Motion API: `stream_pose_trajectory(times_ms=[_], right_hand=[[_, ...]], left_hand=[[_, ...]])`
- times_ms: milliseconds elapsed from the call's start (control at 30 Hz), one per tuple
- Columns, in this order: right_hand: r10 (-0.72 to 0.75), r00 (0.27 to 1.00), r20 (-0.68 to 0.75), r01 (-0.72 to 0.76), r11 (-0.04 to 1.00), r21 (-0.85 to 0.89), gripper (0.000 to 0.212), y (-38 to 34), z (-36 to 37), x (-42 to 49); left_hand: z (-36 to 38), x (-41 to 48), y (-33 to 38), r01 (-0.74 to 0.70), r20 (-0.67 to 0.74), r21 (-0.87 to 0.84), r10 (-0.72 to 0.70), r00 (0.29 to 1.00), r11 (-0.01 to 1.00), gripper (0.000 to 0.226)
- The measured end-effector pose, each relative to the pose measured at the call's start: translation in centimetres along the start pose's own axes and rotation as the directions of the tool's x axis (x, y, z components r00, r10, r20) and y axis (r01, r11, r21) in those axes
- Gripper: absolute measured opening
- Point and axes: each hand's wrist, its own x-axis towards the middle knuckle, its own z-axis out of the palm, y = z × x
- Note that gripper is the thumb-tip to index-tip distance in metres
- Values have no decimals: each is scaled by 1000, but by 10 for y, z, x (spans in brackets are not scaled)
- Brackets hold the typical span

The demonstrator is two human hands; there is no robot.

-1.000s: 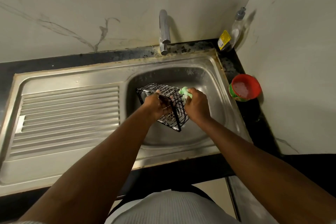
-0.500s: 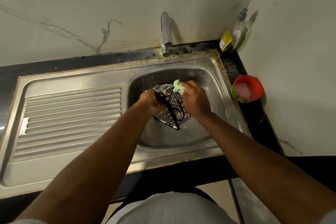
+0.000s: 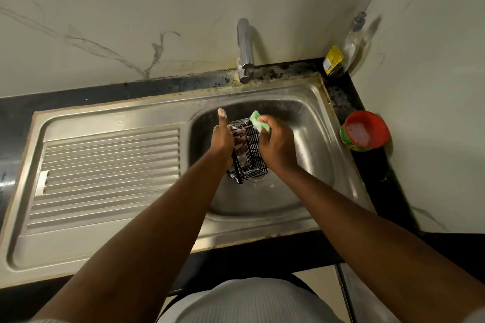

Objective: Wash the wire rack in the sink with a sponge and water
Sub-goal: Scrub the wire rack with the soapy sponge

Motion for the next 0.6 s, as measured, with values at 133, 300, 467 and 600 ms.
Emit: stream_pose_trajectory(times_ms=[133,300,467,600], right_hand=[[-86,993,80,86,996,3,38,-4,3,1],[-316,905,285,308,948,75,43,-21,6,-5],[-222,947,233,246,966,-76,35,18,-4,-11],[189,982,-17,-190,976,-105,35,25,6,-1]], left_hand=[[-4,6,9,72,53,-65,-68,996,995,98],[-2,7,20,62,43,-114,-57,997,992,79],[-7,13,32,125,50,-240,-116,992,963,85],[-2,9,36,73,-29,-158,-78,997,985,76]])
